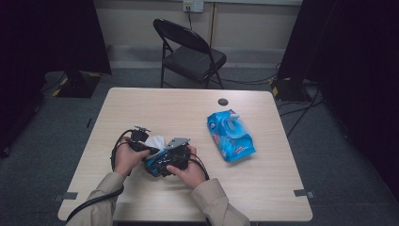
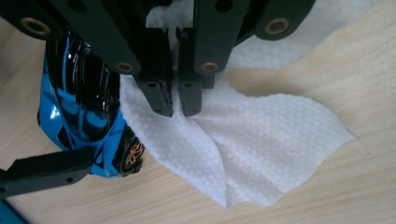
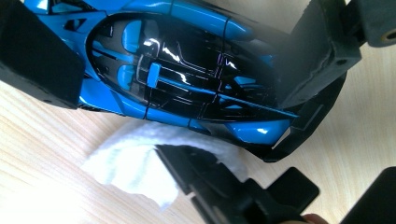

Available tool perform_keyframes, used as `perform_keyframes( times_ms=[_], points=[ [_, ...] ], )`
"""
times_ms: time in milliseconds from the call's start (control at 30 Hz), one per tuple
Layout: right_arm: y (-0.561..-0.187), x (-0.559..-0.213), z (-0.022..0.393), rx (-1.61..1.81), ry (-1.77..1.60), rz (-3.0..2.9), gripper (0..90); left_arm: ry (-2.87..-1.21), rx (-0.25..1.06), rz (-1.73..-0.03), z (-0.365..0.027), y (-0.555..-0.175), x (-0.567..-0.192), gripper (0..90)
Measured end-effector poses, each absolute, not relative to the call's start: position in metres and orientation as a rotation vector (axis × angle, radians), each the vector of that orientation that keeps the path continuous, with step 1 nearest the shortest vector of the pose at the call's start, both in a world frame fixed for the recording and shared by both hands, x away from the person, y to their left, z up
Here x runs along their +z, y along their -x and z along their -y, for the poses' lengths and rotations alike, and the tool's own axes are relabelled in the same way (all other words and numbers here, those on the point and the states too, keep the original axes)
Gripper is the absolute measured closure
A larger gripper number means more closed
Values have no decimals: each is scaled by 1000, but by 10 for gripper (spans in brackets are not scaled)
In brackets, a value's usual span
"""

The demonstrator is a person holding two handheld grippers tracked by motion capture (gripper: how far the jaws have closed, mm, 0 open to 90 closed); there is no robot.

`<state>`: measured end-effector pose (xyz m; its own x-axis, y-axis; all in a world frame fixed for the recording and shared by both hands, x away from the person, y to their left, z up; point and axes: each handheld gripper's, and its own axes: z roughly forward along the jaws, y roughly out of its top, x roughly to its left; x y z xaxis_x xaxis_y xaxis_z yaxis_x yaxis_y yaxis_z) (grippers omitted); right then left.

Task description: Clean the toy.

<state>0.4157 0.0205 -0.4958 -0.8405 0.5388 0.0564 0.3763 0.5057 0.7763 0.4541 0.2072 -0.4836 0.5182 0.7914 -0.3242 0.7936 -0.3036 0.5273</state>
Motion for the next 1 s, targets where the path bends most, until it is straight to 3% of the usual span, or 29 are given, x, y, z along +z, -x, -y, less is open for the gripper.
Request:
perform_keyframes(
  times_ms=[1000],
  points=[
    [-417,-496,-19,1251,-779,-2557,19,-2079,1,-1273,-174,-486,-484,838]
  ],
)
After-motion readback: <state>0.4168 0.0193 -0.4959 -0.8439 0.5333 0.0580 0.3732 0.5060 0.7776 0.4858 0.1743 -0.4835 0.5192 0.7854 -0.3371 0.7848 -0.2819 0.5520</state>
